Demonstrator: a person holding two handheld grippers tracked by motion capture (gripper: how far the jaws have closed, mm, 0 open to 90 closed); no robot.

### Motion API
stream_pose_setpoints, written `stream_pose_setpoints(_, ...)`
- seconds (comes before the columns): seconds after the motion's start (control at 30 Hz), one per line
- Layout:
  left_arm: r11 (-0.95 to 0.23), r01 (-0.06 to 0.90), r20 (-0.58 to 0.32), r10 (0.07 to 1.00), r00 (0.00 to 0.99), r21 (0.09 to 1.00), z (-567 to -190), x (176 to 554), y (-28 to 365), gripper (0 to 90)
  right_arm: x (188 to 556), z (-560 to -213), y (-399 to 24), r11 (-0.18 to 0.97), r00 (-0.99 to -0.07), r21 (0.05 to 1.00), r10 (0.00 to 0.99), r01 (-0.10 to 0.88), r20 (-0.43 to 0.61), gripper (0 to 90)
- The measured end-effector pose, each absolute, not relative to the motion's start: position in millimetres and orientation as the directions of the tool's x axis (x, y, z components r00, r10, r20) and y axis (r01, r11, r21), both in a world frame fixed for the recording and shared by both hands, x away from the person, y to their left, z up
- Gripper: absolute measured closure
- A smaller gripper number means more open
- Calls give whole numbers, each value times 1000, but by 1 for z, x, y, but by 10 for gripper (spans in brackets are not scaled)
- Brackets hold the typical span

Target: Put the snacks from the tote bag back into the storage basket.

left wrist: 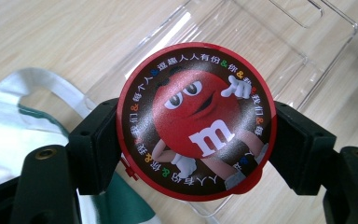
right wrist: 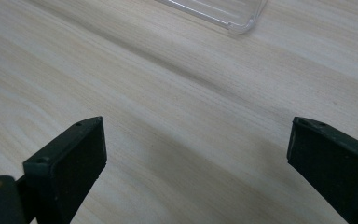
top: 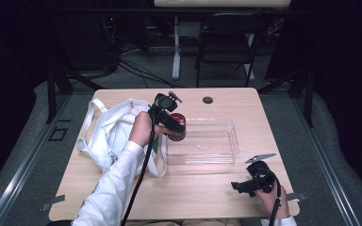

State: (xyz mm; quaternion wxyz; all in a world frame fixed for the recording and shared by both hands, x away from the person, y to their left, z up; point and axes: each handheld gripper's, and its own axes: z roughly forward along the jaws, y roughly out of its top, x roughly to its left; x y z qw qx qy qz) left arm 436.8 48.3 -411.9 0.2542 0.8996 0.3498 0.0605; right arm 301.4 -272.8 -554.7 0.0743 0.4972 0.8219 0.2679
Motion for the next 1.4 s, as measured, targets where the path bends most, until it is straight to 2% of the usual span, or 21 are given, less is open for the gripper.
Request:
stream_pose_setpoints(0.87, -624, 639, -120, 666, 736, 450, -463, 427, 37, 262, 301, -554, -273, 362, -493, 510, 858, 780, 145, 41)
stream_pose_setpoints(1.4, -635, 655, -99, 683, 724, 409, -485, 424, 35, 261, 301, -554, -273, 361, -493, 510, 857, 781, 147, 42)
